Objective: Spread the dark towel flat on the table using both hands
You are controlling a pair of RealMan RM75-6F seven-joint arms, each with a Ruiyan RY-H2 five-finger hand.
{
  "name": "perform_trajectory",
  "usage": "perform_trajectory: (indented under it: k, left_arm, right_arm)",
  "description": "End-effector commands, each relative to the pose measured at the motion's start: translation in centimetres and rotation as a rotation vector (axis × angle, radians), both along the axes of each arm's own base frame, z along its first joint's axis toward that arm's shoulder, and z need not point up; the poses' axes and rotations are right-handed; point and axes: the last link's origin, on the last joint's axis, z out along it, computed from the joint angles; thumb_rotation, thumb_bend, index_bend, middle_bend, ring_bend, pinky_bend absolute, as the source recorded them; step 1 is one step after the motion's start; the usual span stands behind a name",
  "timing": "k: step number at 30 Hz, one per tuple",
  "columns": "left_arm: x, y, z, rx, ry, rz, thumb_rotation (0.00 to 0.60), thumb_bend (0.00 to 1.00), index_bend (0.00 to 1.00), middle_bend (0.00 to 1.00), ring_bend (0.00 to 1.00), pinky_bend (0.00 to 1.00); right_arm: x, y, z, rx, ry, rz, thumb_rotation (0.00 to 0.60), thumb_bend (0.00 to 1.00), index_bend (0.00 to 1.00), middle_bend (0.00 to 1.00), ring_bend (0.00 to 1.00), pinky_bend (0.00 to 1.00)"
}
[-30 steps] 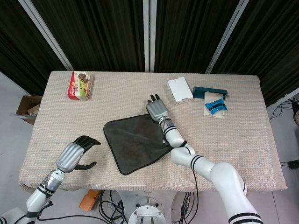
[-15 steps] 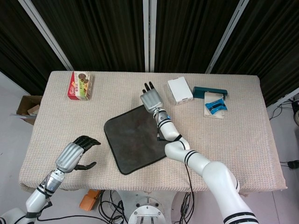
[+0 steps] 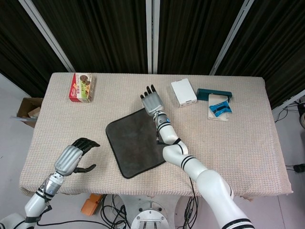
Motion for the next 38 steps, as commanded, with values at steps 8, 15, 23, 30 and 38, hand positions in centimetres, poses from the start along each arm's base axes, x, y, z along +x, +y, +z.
perform_trajectory:
  k: [8, 15, 23, 30, 38]
  left_arm:
    - [-4.1, 3.2, 4.2, 0.167, -0.015, 0.193, 0.595, 0.22, 0.26, 0.25, 0.21, 0.19]
    - [-6.7, 3.7, 7.4, 0.282, 0.084, 0.285, 0.6, 0.22, 0.26, 0.25, 0.21, 0.18]
    - [-8.3, 0.9, 10.1, 0.337, 0.247, 0.362, 0.6, 0.22, 0.26, 0.25, 0.2, 0.16]
    - [-7.5, -3.0, 10.8, 0.356, 0.236, 0.38, 0.6, 0.2, 0.25, 0.24, 0.17, 0.15]
    - [-6.5, -6.8, 10.7, 0.409, 0.222, 0.346, 0.6, 0.2, 0.25, 0.23, 0.17, 0.15]
  right_arm:
    - [-6.1, 1.5, 11.1, -0.179, -0.284, 0.036, 0.6, 0.17, 0.0, 0.06, 0.0, 0.0]
    - [-14.8, 9.9, 21.7, -0.255, -0.334, -0.02, 0.6, 0.18, 0.0, 0.09, 0.0, 0.0]
    - [-24.3, 19.8, 28.1, -0.331, -0.435, -0.148, 0.6, 0.2, 0.01, 0.11, 0.0, 0.0]
    - [-28.2, 25.7, 28.8, -0.323, -0.545, -0.155, 0.6, 0.21, 0.01, 0.11, 0.0, 0.0]
    - [-29.3, 28.5, 28.2, -0.321, -0.619, -0.141, 0.6, 0.21, 0.02, 0.11, 0.0, 0.0]
